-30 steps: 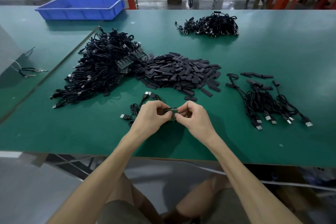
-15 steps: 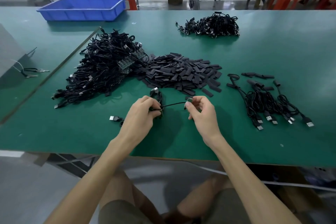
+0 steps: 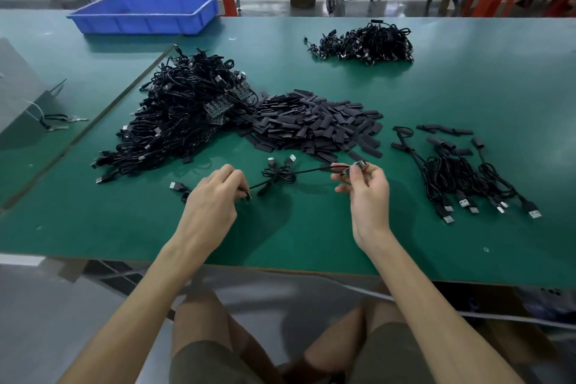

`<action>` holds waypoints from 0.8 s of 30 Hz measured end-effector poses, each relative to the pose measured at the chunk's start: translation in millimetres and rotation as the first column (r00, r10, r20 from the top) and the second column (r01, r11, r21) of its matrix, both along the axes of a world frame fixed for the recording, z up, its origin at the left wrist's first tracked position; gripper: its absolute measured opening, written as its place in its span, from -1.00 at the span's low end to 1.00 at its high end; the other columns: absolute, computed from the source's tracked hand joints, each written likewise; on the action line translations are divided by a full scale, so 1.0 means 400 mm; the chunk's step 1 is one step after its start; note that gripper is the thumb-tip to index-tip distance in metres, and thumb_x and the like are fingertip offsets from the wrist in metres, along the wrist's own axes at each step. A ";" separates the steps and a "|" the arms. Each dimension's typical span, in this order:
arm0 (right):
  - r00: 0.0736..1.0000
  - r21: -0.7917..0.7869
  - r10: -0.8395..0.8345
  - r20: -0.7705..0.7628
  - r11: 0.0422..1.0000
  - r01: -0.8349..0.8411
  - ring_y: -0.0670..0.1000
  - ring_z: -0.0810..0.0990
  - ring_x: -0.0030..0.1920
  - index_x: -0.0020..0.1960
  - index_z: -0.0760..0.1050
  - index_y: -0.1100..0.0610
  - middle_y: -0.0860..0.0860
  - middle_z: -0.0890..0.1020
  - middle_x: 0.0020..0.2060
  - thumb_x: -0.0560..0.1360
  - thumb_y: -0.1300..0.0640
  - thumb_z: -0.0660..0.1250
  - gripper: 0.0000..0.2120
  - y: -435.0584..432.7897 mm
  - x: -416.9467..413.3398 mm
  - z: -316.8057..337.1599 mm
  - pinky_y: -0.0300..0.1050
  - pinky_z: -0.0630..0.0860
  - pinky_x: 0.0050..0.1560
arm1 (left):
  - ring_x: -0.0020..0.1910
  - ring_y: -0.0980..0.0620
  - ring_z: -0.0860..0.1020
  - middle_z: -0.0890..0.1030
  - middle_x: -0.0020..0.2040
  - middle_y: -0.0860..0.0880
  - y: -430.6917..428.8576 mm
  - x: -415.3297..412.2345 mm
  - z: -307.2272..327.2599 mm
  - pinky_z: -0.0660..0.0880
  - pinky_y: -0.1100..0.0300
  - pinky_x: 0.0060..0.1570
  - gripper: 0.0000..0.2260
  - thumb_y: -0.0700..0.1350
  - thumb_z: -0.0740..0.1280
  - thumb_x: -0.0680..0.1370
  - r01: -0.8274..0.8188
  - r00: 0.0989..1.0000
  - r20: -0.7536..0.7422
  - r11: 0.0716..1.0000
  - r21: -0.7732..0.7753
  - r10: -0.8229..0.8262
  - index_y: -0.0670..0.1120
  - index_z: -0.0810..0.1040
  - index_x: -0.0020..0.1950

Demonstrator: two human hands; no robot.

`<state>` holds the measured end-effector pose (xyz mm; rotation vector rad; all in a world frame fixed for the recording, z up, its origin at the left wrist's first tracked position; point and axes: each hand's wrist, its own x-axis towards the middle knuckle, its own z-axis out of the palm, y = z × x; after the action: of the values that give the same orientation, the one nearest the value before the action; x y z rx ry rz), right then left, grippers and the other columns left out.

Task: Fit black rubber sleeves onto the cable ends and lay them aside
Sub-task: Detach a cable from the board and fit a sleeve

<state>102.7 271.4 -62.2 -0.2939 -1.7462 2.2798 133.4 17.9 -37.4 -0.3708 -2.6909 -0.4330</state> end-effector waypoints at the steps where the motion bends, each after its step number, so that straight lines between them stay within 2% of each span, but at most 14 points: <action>1: 1.000 -0.055 -0.009 -0.003 0.998 0.009 0.03 0.72 -0.08 0.18 0.41 0.24 0.10 0.73 -0.02 0.73 0.26 0.16 -0.92 0.001 0.000 0.001 -0.18 0.59 -0.17 | -0.13 -0.03 0.52 0.53 -0.09 0.01 -0.005 -0.002 -0.004 0.37 0.19 -0.12 -0.77 -0.45 0.38 0.50 -0.017 1.000 -0.012 1.000 -0.006 0.017 -0.12 0.53 -0.09; 5: 1.000 -0.145 -0.025 -0.018 0.989 0.022 0.00 0.67 -0.18 0.19 0.38 0.22 0.09 0.73 -0.13 0.74 0.27 0.13 -0.92 0.006 0.001 0.006 -0.18 0.55 -0.22 | -0.11 -0.09 0.51 0.53 -0.08 -0.04 -0.027 -0.015 -0.014 0.43 0.09 -0.08 -0.77 -0.47 0.38 0.48 -0.137 0.990 -0.043 0.990 -0.019 0.136 -0.15 0.53 -0.06; 8: 0.999 -0.194 -0.031 -0.017 0.981 0.027 -0.03 0.60 -0.27 0.15 0.38 0.18 0.05 0.71 -0.23 0.74 0.26 0.14 -0.94 0.008 0.001 0.010 -0.17 0.51 -0.25 | -0.08 -0.17 0.52 0.55 -0.05 -0.11 -0.042 -0.030 -0.019 0.43 0.00 -0.06 -0.86 -0.41 0.39 0.52 -0.249 0.968 -0.017 0.968 -0.044 0.248 -0.20 0.56 -0.02; 10: 1.000 -0.210 -0.029 -0.010 0.977 0.027 -0.06 0.57 -0.30 0.15 0.40 0.16 0.01 0.70 -0.28 0.73 0.25 0.15 -0.94 0.009 0.001 0.012 -0.17 0.48 -0.26 | -0.01 -0.21 0.54 0.56 0.00 -0.15 -0.048 -0.038 -0.023 0.45 -0.06 0.00 -0.91 -0.36 0.38 0.55 -0.301 0.953 0.015 0.950 -0.079 0.303 -0.23 0.59 0.03; 14: 1.000 -0.196 -0.014 -0.025 0.980 0.009 -0.09 0.54 -0.32 0.21 0.48 0.15 -0.01 0.66 -0.31 0.73 0.23 0.19 -0.88 0.009 0.005 0.011 -0.21 0.45 -0.28 | 0.09 -0.23 0.53 0.57 0.09 -0.18 -0.058 -0.049 -0.027 0.43 -0.11 0.13 -0.87 -0.27 0.35 0.61 -0.350 0.932 0.054 0.930 -0.113 0.358 -0.26 0.61 0.13; 17: 0.999 -0.196 -0.007 -0.033 0.981 0.001 -0.09 0.52 -0.30 0.27 0.54 0.15 -0.03 0.64 -0.31 0.72 0.21 0.22 -0.81 0.011 0.006 0.012 -0.24 0.44 -0.30 | 0.16 -0.22 0.49 0.54 0.16 -0.19 -0.053 -0.050 -0.026 0.35 -0.10 0.25 -0.81 -0.19 0.33 0.63 -0.349 0.926 0.087 0.922 -0.165 0.366 -0.26 0.61 0.17; 20: 1.000 -0.229 -0.004 -0.029 0.973 -0.003 -0.11 0.51 -0.29 0.31 0.57 0.14 -0.08 0.63 -0.31 0.71 0.20 0.24 -0.77 0.010 0.005 0.013 -0.28 0.40 -0.33 | 0.17 -0.18 0.46 0.50 0.17 -0.17 -0.028 -0.049 -0.014 0.33 -0.08 0.25 -0.81 -0.15 0.32 0.64 -0.345 0.931 0.088 0.933 -0.102 0.354 -0.21 0.61 0.18; 24: 1.000 -0.204 0.019 -0.018 0.979 -0.022 -0.13 0.47 -0.31 0.30 0.61 0.13 -0.07 0.57 -0.33 0.71 0.17 0.23 -0.76 0.011 0.006 0.013 -0.30 0.37 -0.33 | 0.10 -0.09 0.49 0.54 0.12 -0.10 0.058 -0.074 0.016 0.41 0.01 0.17 -0.82 -0.16 0.31 0.65 -0.122 0.991 0.057 0.990 0.069 0.118 -0.16 0.62 0.20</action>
<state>105.0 275.9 -57.0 -0.2970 -1.5155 2.4734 104.0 41.1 -30.9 -0.1779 -2.7218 -0.5099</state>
